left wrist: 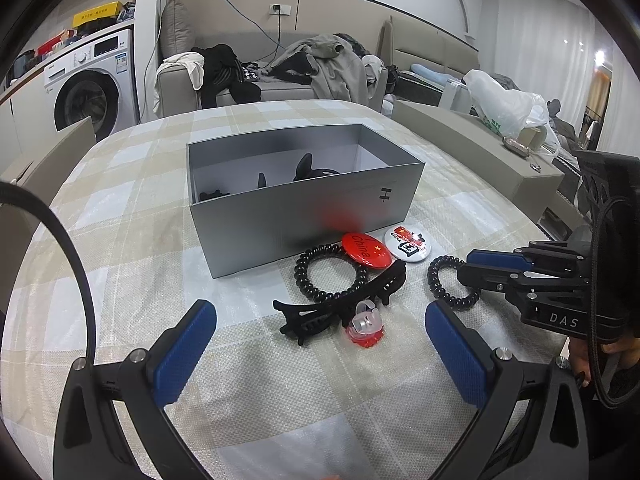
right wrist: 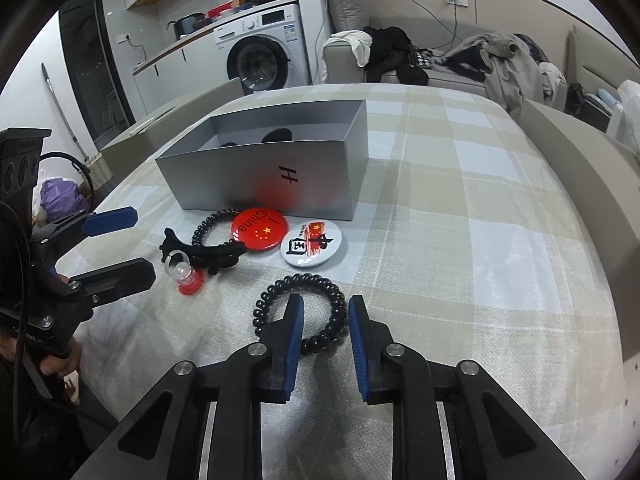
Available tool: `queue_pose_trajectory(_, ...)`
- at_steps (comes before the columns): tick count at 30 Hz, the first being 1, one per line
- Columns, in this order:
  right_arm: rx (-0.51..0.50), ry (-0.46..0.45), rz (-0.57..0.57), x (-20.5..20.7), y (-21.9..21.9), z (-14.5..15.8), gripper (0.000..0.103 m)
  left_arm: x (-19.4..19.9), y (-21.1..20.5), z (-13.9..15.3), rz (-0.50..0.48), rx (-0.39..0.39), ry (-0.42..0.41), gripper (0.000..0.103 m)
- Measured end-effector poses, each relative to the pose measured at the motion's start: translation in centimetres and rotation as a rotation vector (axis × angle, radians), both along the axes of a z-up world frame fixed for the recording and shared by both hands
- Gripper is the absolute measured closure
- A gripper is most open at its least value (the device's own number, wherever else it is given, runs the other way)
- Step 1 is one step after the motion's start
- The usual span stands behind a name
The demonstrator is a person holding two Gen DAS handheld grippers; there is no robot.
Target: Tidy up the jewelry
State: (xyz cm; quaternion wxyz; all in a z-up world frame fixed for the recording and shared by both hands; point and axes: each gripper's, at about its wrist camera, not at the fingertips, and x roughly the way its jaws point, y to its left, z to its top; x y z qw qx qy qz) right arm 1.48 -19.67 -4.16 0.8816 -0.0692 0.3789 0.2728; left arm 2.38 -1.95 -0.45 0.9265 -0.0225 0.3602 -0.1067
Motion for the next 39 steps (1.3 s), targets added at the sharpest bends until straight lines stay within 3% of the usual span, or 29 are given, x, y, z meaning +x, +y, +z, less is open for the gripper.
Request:
queue_pose_trajectory(7, -0.012, -0.001, 0.0, 0.0, 0.1, -0.2, 0.082, 0.0, 0.0, 0.0, -0.001, 0.002, 0.0, 0.001)
queue_pose_trajectory(11, -0.049, -0.029, 0.0, -0.2, 0.6, -0.4, 0.093, 0.0, 0.0, 0.0, -0.001, 0.003, 0.001, 0.001)
queue_pose_trajectory(15, -0.068, -0.044, 0.003, -0.3, 0.8, -0.4, 0.095, 0.0, -0.1, 0.0, -0.001, 0.004, 0.001, 0.001)
queue_pose_trajectory(23, 0.008, -0.059, 0.03, -0.7, 0.3, 0.4, 0.095, -0.1, -0.3, -0.2, -0.012, 0.012, -0.002, 0.001)
queue_pose_trajectory(30, 0.024, -0.044, 0.033, -0.4, 0.4, 0.4, 0.095, -0.9, -1.9, 0.0, -0.094, 0.072, -0.029, 0.002)
queue_pose_trajectory(34, 0.032, -0.043, 0.032, -0.4, 0.2, 0.5, 0.095, -1.3, -2.3, 0.1, -0.152, 0.073, -0.036, 0.017)
queue_pose_trajectory(39, 0.039, -0.042, 0.033, -0.5, 0.2, 0.6, 0.095, -1.4, -2.5, -0.3, -0.183, 0.062, -0.016, 0.047)
